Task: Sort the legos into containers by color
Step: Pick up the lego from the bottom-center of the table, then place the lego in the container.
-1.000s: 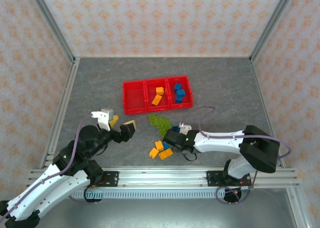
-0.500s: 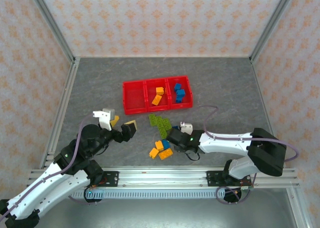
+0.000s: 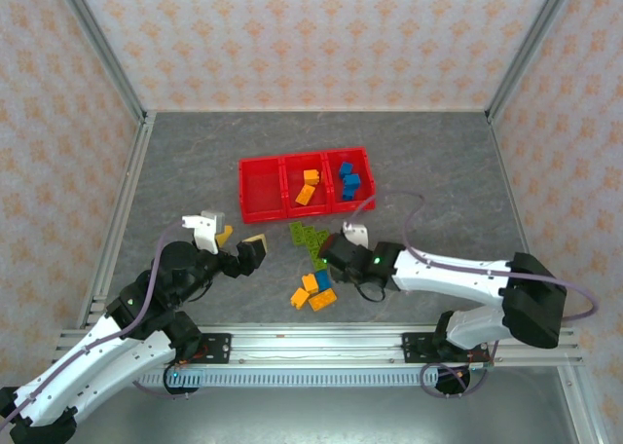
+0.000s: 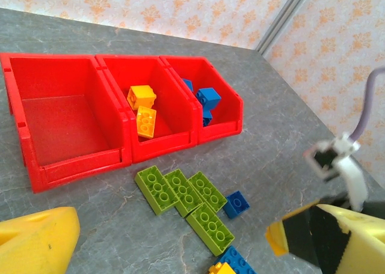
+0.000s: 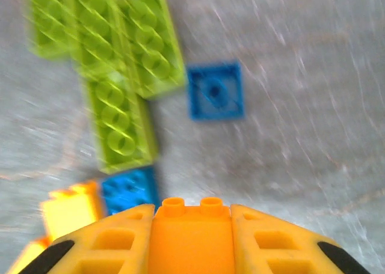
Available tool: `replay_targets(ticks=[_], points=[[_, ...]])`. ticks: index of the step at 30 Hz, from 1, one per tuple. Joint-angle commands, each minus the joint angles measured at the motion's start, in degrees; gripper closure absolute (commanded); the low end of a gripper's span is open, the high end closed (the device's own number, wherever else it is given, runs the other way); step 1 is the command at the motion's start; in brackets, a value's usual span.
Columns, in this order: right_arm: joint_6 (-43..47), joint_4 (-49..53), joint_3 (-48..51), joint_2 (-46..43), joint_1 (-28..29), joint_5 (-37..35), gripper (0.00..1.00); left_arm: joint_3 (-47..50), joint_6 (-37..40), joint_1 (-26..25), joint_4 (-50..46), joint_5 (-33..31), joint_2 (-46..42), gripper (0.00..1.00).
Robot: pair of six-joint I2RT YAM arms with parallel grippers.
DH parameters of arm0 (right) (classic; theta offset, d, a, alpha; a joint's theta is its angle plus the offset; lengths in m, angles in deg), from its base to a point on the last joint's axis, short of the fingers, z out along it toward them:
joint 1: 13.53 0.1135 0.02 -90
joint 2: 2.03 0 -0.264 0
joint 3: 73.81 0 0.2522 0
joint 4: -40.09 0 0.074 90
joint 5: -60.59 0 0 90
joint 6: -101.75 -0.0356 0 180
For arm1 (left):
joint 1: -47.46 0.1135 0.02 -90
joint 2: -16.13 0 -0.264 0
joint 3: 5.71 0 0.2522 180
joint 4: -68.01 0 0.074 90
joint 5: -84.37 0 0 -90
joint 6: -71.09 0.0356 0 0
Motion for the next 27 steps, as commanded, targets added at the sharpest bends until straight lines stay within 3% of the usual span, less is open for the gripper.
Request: replay_targets(ticks=[1,9,15,21,24,27], points=[[6.8,1.1,-6.2,-1.7,-3.6,-4.5,0.72,0.3,-0.1,-0.4,1.8,0.3,0.0,0.01],[19.5,-8.7,-22.2,10.1,-15.0,1.5,0.75,0.3,-0.1,-0.4,1.8,0.1,0.0,0.01],[24.8,-8.1,-39.5,29.4,-18.1,6.7,0.75,0.2,-0.1,-0.4,1.6,-0.5,-0.6,0.01],[27.8,-5.2,-51.8,41.7,-19.6,5.1,0.75,0.3,-0.1,-0.4,1.7,-0.9,-1.9,0.01],[27.9,-4.8,-54.3,43.9,-20.0,5.5,0.64,0.1,0.0,-0.3,1.4,-1.9,-2.1,0.01],[27.7,-3.8,-55.3,44.2,-20.0,4.7,0.39,0.0,0.1,-0.4,1.1,-3.1,-2.2,0.01]])
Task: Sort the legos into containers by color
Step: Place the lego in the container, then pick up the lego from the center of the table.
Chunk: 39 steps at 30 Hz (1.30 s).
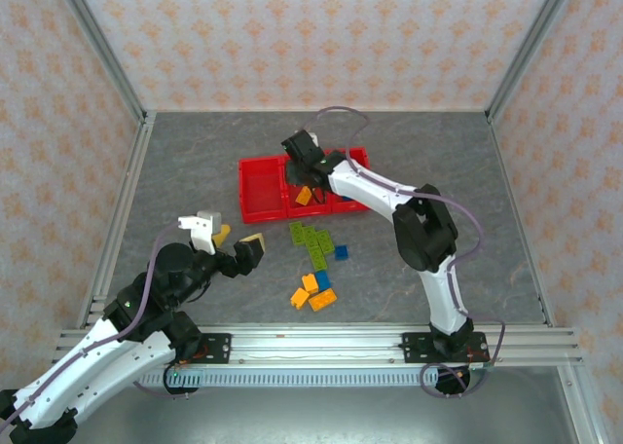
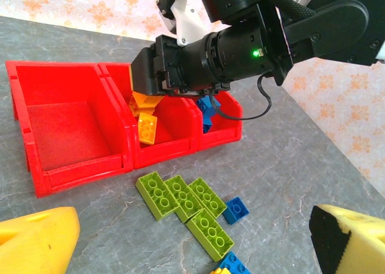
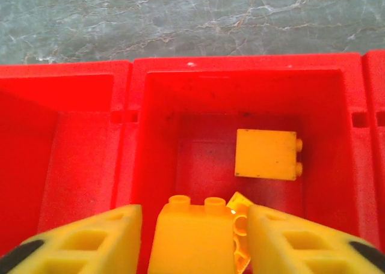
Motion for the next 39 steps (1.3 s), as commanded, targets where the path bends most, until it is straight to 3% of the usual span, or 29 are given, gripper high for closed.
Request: replay_targets(ticks=[1,5,15,27,39], points=[[0.6,2.6,-3.1,-0.7,-0.1,-1.6,0.33,0.0,0.1,-0.4,1.2,-2.3,-0.8,0.01],[0.3,3.8,-1.7,-3.6,-0.1,-1.8,0.18,0.2,0.2,-0.4,1.2,-2.5,-0.7,0.01],[-6.3,3.1,16.0,-21.3,0.1,-3.5,0.05,0.4,0.3,-0.4,1.6,-2.3,-0.7,0.01],[-12.8,3.2,39.3,-38.7,2.4,-1.4,0.13,0.6,0.3,-0.4,1.7,-2.5,-0.8,0.01],[-13.4,3.0,49.8,-40.0,7.0,2.8,0.26,0.7,0.1,-0.4,1.8,-2.5,-1.1,0.01]])
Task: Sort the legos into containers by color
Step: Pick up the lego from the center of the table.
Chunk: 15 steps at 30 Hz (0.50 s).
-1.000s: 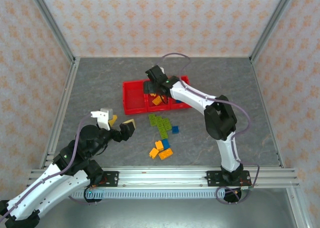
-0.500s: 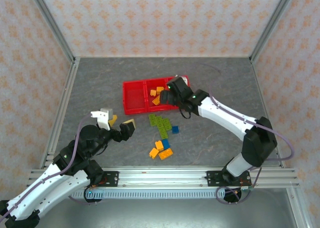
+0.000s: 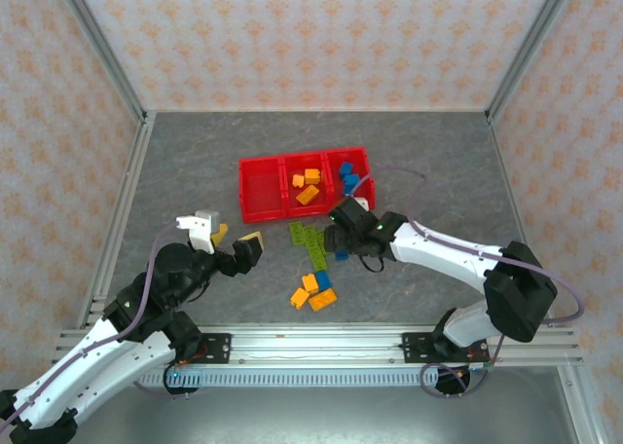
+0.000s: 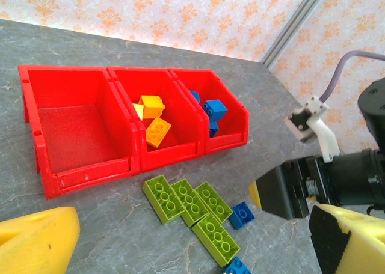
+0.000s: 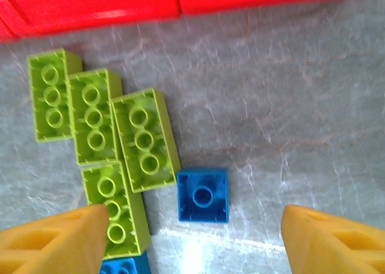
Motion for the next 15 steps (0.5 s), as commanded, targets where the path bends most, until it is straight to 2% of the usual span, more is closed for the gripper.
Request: replay_targets(ticks=[1,8,15], points=[[0.1,-0.1,1.8,-0.6,0.5,0.7,0.27,0.7,0.1,-0.4,1.8,-1.1,-1.0,0.01],[1.8,-1.1,1.8,2.4,0.4,0.5,0.36,0.8,0.0,-0.4,1.8,-1.2,-1.2,0.01],[2.9,-2.1,0.7,6.4,0.4,0.1,0.39,0.8,0.0,-0.4,1.8,-1.2,-1.2,0.01]])
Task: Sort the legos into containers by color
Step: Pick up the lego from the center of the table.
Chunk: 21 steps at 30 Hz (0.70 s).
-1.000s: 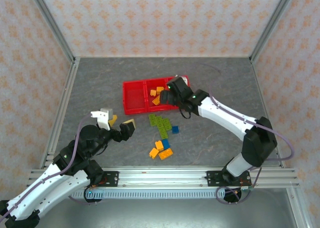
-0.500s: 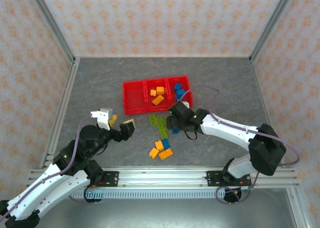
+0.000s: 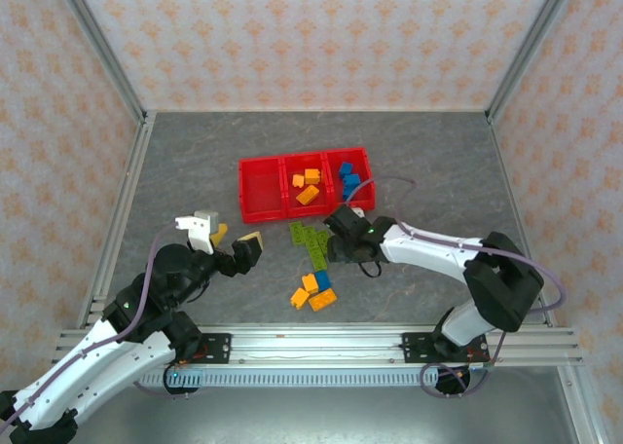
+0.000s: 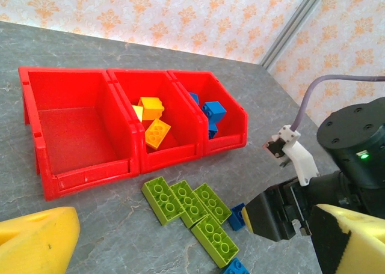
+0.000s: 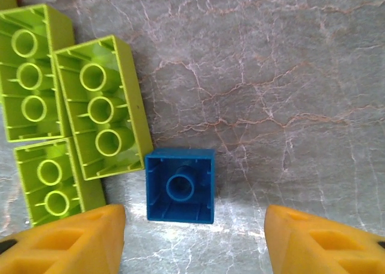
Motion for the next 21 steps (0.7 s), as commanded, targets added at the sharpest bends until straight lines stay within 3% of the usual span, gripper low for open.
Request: replay_targets(ticks=[1,15,21], points=[[0.9,-0.4,-1.3,1.5,0.2,-1.6,0.39,0.7,0.0,-0.4,1.8,-1.3,-0.7,0.01],[2.9,-2.8,-2.9,7.5,0.2,-2.6,0.45,1.1,0.5,-0.4,2.4,-1.1,-0.4,0.01],[3.2,-3.6,-2.9,8.4,-0.2,-4.2,0.58,1.1,0.5,-0.4,2.4,-1.1,-0.2,0.01]])
